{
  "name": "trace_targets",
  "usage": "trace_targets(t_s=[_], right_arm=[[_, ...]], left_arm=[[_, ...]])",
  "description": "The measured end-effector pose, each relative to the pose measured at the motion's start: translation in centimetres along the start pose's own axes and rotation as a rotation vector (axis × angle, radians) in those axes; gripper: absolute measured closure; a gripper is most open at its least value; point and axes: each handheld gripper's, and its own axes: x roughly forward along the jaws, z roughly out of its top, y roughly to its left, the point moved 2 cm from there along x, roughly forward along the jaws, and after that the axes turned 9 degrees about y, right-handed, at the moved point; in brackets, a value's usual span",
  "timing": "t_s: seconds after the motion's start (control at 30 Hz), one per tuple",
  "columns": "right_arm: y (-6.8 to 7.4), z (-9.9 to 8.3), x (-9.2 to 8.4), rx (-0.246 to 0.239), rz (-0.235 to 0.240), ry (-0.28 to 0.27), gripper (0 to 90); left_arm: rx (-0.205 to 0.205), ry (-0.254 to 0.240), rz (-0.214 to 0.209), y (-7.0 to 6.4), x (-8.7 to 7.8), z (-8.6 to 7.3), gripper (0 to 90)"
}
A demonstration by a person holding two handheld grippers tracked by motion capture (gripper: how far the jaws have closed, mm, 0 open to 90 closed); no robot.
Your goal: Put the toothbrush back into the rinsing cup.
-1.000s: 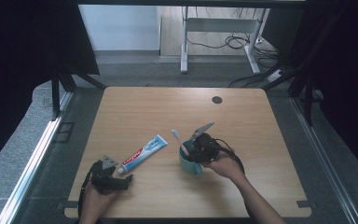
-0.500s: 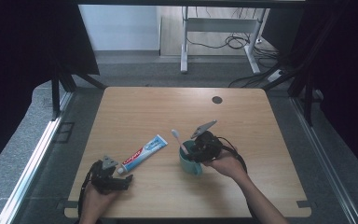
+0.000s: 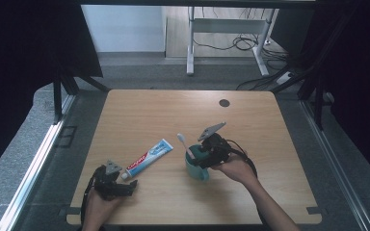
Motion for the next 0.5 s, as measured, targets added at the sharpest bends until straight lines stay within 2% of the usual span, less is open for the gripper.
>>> trace_targets(t_s=[0.17, 0.33, 0.5], right_arm=[[0.0, 0.0, -0.4, 0.007, 0.003, -0.017, 24.6], [0.0, 0.0, -0.9, 0.002, -0.017, -0.036, 14.1], [-0.2, -0.4, -1.5, -0.006, -0.038, -0.054, 11.1]], left_arm=[[0.000, 0.000, 0.000, 0.0, 0.0, 0.0, 0.0], [0.000, 0.000, 0.000, 0.0, 0.0, 0.0, 0.0], [0.000, 0.000, 0.000, 0.0, 0.0, 0.0, 0.0]])
